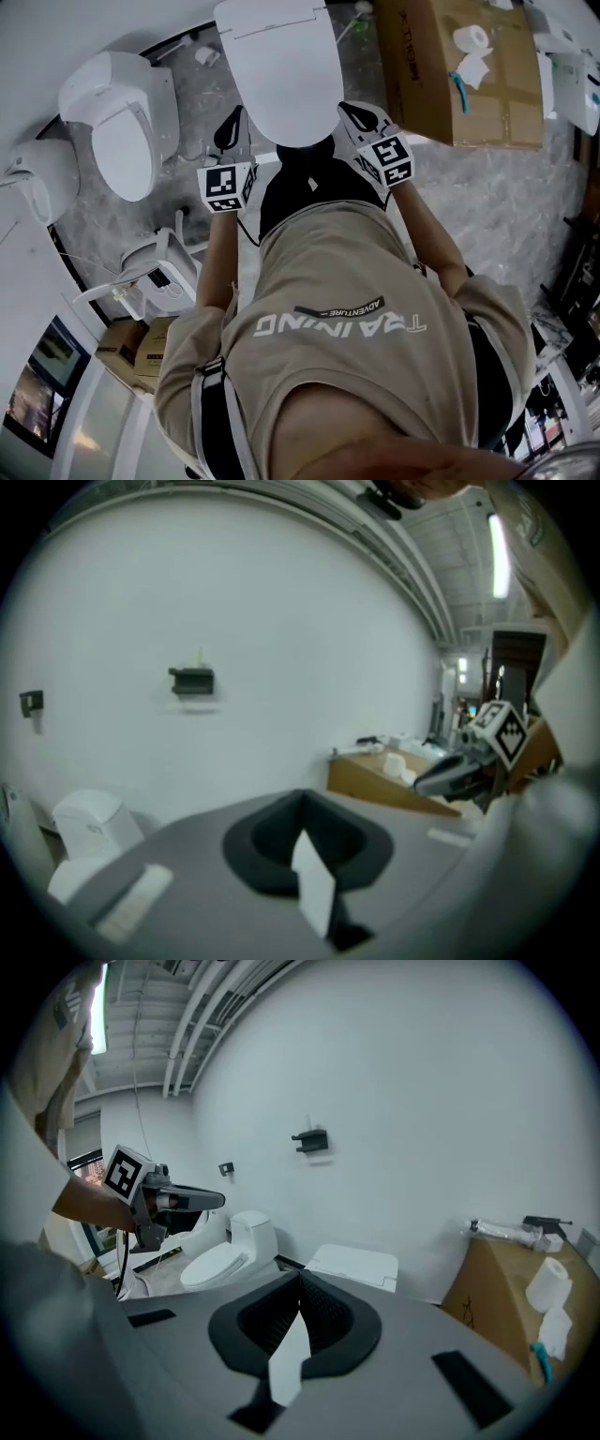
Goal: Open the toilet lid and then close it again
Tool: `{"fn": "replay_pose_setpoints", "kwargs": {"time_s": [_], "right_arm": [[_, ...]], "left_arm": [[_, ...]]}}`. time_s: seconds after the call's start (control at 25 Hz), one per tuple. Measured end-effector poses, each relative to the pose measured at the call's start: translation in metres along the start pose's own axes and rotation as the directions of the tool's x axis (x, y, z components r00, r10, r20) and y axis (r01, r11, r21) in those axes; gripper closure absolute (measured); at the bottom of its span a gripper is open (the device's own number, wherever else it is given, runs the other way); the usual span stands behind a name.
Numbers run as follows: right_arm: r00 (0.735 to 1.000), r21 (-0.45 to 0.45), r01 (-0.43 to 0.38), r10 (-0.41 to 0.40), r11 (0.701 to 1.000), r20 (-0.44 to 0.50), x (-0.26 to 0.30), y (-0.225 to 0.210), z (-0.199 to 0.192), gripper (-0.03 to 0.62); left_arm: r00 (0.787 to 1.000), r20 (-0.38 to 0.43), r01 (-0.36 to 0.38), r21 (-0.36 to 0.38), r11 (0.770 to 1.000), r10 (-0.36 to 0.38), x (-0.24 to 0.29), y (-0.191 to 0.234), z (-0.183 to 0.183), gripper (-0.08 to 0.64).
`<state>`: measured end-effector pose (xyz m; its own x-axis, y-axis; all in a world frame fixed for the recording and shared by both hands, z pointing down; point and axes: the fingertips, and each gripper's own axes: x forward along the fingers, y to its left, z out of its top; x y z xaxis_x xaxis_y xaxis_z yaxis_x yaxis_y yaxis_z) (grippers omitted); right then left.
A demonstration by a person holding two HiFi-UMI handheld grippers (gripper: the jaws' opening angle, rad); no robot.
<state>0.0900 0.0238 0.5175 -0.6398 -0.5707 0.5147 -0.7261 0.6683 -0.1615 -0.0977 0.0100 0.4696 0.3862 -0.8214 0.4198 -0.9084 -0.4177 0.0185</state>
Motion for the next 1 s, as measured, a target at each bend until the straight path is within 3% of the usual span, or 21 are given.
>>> {"fn": "replay_pose_setpoints", "kwargs": {"time_s": [0.32, 0.52, 0.68, 0.88, 1.0], "right_arm": [[0.985, 0.020, 0.015, -0.011, 1.000, -0.174, 0.013, 0.021, -0.095, 0.578], [0.973, 0.066, 0.013, 0.002, 0.998, -0.230, 0.016, 0.030, -0.139, 0.578], [0.961, 0.015, -0.001, 0.005, 1.000, -0.278, 0.022, 0.038, -0.176, 0.578], [0.958, 0.006, -0.037, 0.037, 0.999, -0.283, 0.041, 0.046, -0.210, 0.578], [0.965, 0.029, -0.049, 0.055, 0.998, -0.258, 0.048, 0.048, -0.229, 0.578]], "left_arm": [[0.991, -0.108, 0.073, -0.031, 0.997, -0.076, 0.013, -0.010, -0.081, 0.555], [0.972, -0.203, 0.108, -0.048, 0.993, -0.116, 0.017, -0.017, -0.143, 0.555], [0.950, -0.281, 0.116, -0.082, 0.990, -0.135, 0.016, -0.019, -0.196, 0.555], [0.918, -0.368, 0.114, -0.121, 0.986, -0.151, 0.022, -0.022, -0.261, 0.555], [0.905, -0.388, 0.110, -0.182, 0.977, -0.174, 0.023, -0.028, -0.292, 0.555]]}}
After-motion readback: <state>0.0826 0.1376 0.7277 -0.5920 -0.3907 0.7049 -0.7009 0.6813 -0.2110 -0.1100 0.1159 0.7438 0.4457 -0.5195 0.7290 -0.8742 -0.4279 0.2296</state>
